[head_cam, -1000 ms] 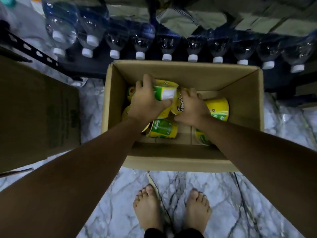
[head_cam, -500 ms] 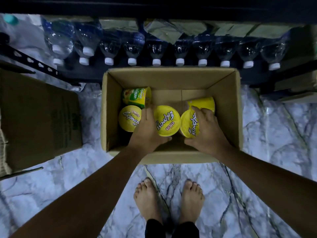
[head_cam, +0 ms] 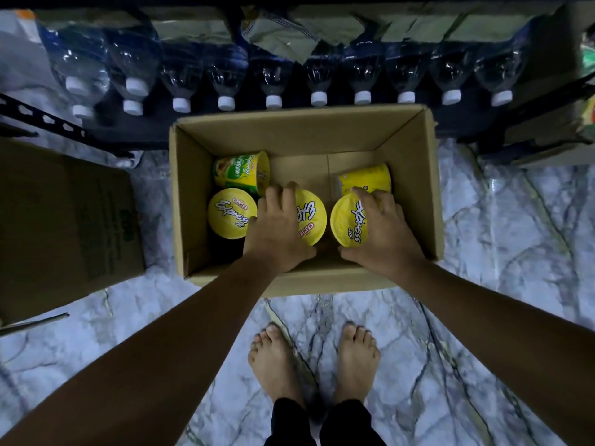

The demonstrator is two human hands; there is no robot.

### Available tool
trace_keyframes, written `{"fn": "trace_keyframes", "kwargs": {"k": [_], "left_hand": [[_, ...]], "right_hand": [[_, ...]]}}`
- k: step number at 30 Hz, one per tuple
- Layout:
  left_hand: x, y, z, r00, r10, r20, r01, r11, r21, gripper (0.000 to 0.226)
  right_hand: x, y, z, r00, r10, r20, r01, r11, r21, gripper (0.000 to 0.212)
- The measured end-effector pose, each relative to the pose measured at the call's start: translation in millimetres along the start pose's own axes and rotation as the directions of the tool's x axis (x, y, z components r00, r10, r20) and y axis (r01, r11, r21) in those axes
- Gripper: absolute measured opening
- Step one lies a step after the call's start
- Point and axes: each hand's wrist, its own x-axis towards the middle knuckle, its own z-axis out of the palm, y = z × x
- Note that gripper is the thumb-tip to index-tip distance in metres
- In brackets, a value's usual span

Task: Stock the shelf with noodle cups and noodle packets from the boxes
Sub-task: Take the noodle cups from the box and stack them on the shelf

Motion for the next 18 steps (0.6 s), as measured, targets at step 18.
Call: {"fn": "trace_keyframes", "kwargs": {"k": [18], "left_hand": [[-7, 8, 14, 0.999, -0.009, -0.032, 0.008, 1.0, -0.014, 0.122]], "right_hand": [[-12, -3, -17, 0.979, -0.027, -0.2, 0.016, 0.998, -0.053, 0.112]]}}
